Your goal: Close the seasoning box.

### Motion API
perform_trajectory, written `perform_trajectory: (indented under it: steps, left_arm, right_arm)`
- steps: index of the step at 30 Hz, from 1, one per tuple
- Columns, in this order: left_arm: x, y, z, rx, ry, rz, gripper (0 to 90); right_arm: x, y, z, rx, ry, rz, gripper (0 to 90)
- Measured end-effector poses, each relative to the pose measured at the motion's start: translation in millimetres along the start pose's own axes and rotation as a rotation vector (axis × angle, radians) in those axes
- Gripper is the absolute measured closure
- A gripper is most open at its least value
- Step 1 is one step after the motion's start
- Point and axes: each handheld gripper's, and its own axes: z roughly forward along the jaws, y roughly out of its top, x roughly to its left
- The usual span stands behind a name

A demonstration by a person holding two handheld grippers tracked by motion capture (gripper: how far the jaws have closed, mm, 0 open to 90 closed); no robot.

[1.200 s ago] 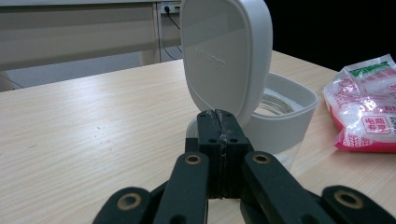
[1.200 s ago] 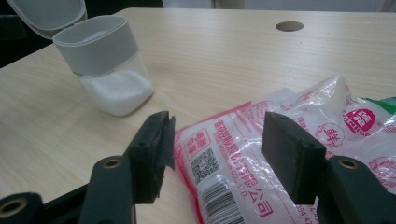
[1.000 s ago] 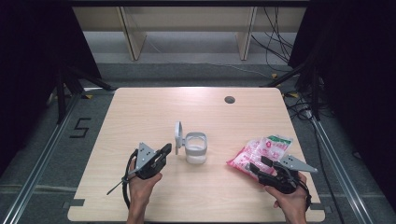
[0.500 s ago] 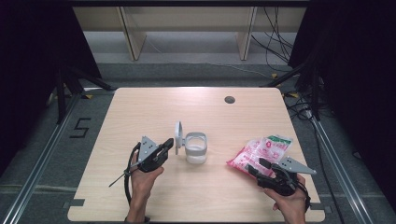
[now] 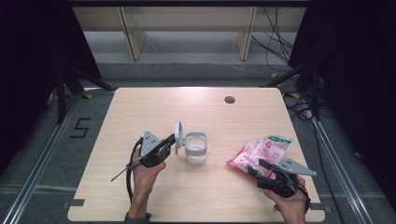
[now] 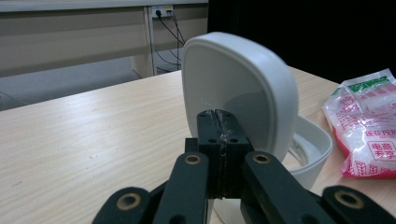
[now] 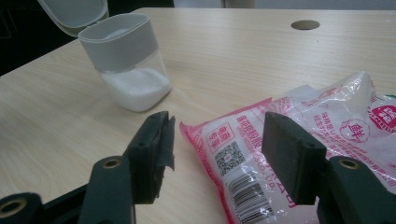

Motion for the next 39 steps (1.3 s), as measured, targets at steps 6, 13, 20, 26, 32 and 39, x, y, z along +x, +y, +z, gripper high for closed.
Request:
perform_trajectory:
  steps: [6,13,20,26,32,39]
  left_arm:
    - [-4.4,6.8,-0.4,-0.007,-0.001,0.019,88.9]
    - [-11.3,9.9,1.0,-0.012,-0.009,0.034,88.9]
    - [-23.3,8.8,5.9,-0.006,-0.037,0.048,88.8]
    - [-31.4,8.5,8.7,-0.012,-0.074,0.038,86.4]
    - [-30.0,8.8,-0.4,-0.016,-0.112,0.019,75.0]
    - [-33.1,4.0,-5.8,0.000,-0.149,0.007,58.9]
  right_arm:
    - [0.1,-0.4,-1.0,0.002,0.018,-0.006,42.8]
    - [1.4,-1.0,-2.0,-0.010,0.019,0.002,42.8]
    - [3.5,-1.7,-1.2,-0.014,0.037,0.026,42.8]
    - [1.7,-1.1,-3.3,0.006,0.022,-0.002,42.7]
    - [3.8,-1.8,-2.7,0.014,0.008,0.022,42.6]
    - [4.1,-2.3,-2.9,-0.007,0.032,0.014,42.1]
